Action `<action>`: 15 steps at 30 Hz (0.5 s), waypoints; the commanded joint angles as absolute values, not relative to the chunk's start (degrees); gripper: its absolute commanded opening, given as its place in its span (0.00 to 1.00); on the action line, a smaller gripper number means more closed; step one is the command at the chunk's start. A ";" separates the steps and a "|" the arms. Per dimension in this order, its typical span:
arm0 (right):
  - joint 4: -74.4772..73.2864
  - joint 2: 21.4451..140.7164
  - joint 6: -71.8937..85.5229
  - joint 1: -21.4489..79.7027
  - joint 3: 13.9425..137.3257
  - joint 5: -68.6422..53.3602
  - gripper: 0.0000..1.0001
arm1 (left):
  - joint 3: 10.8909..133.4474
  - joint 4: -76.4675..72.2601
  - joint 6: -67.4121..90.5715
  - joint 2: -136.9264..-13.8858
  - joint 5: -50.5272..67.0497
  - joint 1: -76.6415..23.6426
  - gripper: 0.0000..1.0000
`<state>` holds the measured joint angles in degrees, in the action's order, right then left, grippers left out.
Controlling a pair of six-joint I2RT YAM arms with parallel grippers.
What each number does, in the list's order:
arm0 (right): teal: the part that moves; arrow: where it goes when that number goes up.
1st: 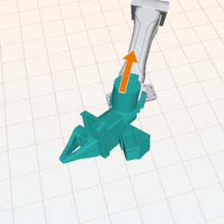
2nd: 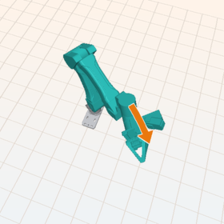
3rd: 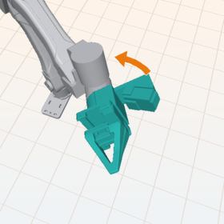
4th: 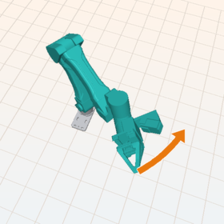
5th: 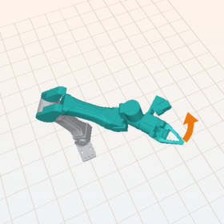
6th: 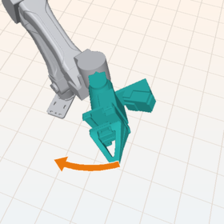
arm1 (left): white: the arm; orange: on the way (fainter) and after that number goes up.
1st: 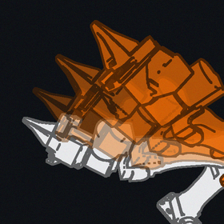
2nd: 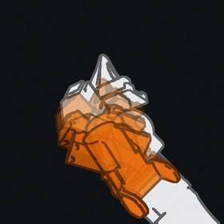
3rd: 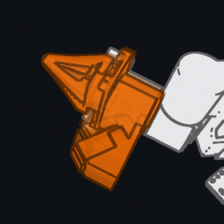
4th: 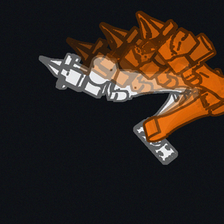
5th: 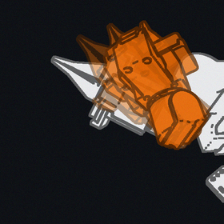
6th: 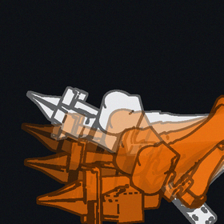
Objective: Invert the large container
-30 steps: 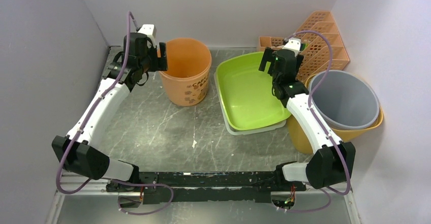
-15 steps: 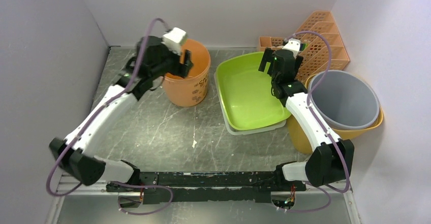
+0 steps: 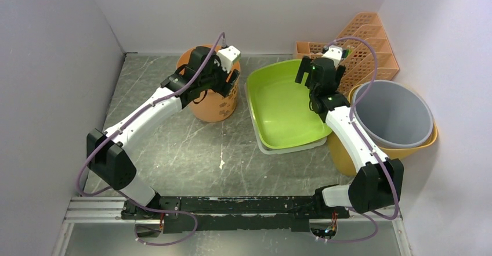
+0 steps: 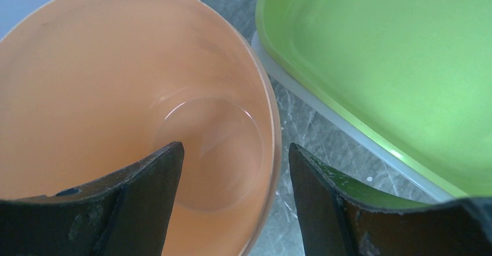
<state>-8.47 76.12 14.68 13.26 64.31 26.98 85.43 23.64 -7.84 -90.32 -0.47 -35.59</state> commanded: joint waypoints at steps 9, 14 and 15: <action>-7.70 76.75 14.93 13.36 63.07 28.61 1.00 | 82.68 20.39 -9.19 -93.64 -4.19 -37.15 0.68; -7.40 76.73 15.28 13.37 62.71 28.66 1.00 | 81.04 20.08 -8.62 -92.98 -5.18 -37.16 0.46; -7.32 76.73 15.36 13.36 62.62 28.65 1.00 | 80.82 20.07 -8.38 -92.76 -5.54 -37.18 0.35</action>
